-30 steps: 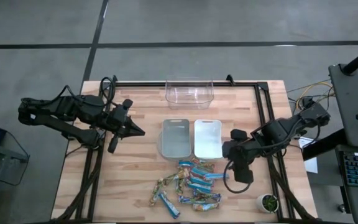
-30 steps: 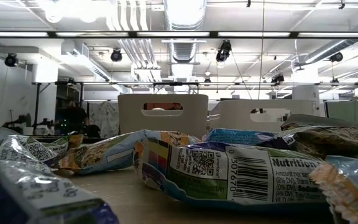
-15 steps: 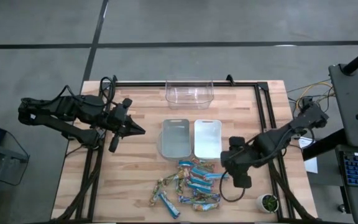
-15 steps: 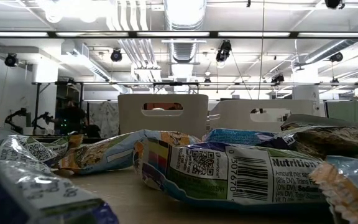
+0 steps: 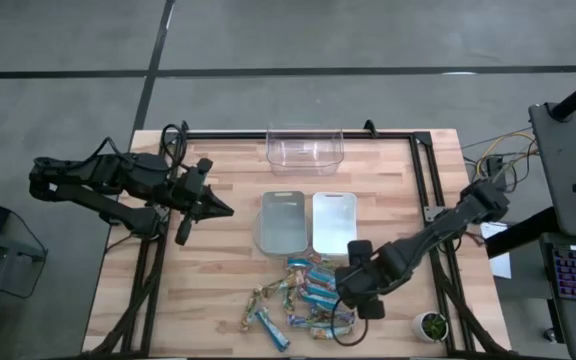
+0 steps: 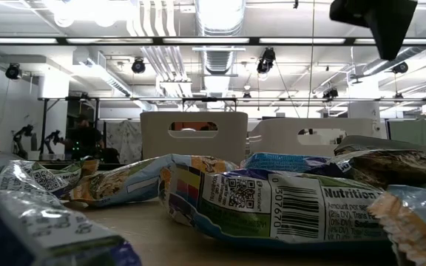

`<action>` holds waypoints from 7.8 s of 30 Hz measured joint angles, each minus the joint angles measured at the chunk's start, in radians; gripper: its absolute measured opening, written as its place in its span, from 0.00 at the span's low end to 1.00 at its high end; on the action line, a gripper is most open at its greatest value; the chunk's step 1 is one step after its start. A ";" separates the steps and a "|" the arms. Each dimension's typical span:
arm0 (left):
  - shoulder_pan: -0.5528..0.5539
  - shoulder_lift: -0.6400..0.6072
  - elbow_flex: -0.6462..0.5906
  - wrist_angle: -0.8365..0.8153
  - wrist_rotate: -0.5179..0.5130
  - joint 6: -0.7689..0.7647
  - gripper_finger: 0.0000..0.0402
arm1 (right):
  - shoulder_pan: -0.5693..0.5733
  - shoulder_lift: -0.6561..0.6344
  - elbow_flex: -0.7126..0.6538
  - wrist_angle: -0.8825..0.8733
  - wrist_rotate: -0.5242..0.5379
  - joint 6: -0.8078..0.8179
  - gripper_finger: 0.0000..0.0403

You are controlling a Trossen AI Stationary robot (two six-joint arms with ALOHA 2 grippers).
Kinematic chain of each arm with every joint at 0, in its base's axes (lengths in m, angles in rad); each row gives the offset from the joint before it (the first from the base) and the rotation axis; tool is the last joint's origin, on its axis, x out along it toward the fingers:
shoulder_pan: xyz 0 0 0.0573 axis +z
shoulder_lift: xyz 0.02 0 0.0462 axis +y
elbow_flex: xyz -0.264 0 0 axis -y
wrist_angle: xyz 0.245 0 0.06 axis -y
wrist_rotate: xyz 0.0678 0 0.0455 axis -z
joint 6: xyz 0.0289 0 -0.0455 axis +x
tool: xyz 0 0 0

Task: Pick and place Granola Bars by type
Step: Put the red granola bar into the gray bin

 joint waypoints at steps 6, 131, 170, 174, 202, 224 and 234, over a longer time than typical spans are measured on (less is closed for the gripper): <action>0.000 0.000 0.000 0.000 0.000 0.000 0.00 | 0.000 0.046 -0.023 0.054 0.000 0.001 0.61; 0.000 0.007 0.000 -0.002 -0.023 -0.021 0.00 | -0.110 -0.251 -0.008 0.148 0.086 0.010 0.08; 0.000 0.008 0.000 -0.002 -0.024 -0.013 0.00 | -1.009 -0.252 0.248 0.067 -0.114 -0.408 0.08; 0.000 0.008 0.000 -0.002 -0.026 -0.013 0.00 | -1.063 -0.229 0.245 0.092 -0.172 -0.441 0.08; 0.000 0.008 0.000 -0.003 -0.044 -0.031 0.00 | -1.129 0.285 0.647 0.017 -0.192 -0.680 0.08; 0.000 0.008 0.000 -0.003 -0.045 -0.034 0.00 | -0.890 0.347 0.756 -0.153 -0.196 -0.667 0.08; 0.000 0.007 0.000 -0.035 -0.044 -0.038 0.00 | -0.755 0.422 0.750 -0.119 -0.185 -0.621 0.08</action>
